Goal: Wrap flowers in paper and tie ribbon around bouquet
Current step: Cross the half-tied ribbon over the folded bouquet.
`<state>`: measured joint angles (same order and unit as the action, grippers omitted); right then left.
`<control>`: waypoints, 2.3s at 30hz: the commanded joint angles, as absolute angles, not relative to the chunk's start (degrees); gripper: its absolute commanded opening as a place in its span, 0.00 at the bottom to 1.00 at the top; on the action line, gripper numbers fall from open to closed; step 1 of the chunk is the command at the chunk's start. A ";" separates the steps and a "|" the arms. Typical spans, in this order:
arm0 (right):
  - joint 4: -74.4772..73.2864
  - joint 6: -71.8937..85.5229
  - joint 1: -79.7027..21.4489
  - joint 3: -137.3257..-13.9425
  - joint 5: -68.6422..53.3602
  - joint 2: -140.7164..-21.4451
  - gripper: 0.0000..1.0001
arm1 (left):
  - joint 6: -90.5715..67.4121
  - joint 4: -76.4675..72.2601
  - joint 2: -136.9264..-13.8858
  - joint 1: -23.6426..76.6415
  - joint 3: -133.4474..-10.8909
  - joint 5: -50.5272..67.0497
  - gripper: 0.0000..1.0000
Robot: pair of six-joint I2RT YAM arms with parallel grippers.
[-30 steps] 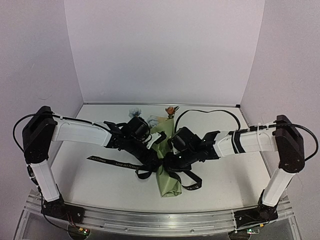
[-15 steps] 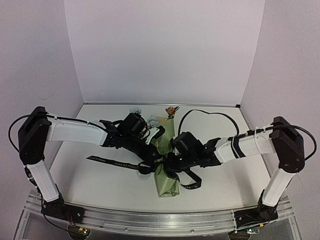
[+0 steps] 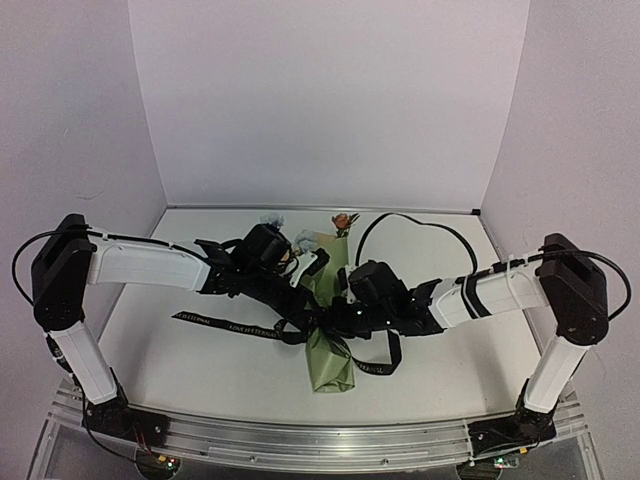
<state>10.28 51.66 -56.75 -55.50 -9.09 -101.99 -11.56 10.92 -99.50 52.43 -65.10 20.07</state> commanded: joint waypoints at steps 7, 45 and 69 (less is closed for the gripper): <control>18.31 53.21 -56.13 -55.57 -8.59 -105.11 0.00 | -11.99 8.93 -96.95 52.08 -64.10 20.88 0.00; 38.58 51.01 -55.06 -50.23 -11.65 -110.53 0.00 | -21.76 7.14 -86.85 49.46 -59.16 15.06 0.38; 38.58 50.44 -54.95 -52.13 -15.47 -110.98 0.00 | -29.02 1.96 -99.47 44.21 -59.11 29.92 0.38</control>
<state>36.62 51.22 -55.18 -50.57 -14.27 -110.56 -27.78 6.31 -99.09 44.56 -57.63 26.26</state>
